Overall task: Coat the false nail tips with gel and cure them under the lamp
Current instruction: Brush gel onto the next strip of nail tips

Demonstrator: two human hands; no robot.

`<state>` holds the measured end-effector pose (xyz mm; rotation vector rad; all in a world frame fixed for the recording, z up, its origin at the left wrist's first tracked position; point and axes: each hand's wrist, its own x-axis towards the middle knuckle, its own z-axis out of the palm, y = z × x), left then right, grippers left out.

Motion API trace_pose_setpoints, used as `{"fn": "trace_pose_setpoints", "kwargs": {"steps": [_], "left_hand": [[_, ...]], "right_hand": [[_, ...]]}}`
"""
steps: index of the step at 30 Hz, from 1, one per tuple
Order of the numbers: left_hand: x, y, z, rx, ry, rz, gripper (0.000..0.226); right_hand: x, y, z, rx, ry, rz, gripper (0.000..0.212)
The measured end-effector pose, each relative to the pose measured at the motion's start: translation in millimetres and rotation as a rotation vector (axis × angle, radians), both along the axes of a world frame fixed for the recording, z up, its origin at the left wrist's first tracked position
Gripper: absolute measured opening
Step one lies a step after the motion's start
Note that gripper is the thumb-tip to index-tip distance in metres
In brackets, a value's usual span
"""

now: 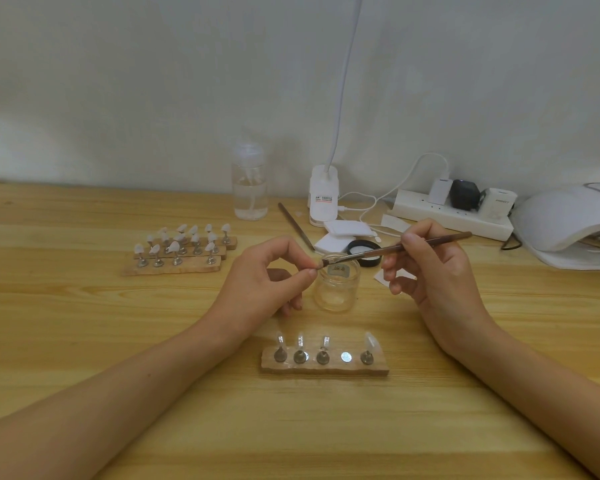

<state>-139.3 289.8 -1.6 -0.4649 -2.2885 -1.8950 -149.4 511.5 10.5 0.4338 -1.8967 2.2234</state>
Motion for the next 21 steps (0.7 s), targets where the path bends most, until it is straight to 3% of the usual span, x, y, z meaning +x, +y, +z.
{"fn": "trace_pose_setpoints", "kwargs": {"steps": [21], "left_hand": [[1.1, -0.6, 0.4, 0.007, 0.025, -0.016, 0.005]], "right_hand": [[-2.1, 1.7, -1.2, -0.004, -0.045, -0.064, 0.02]]}}
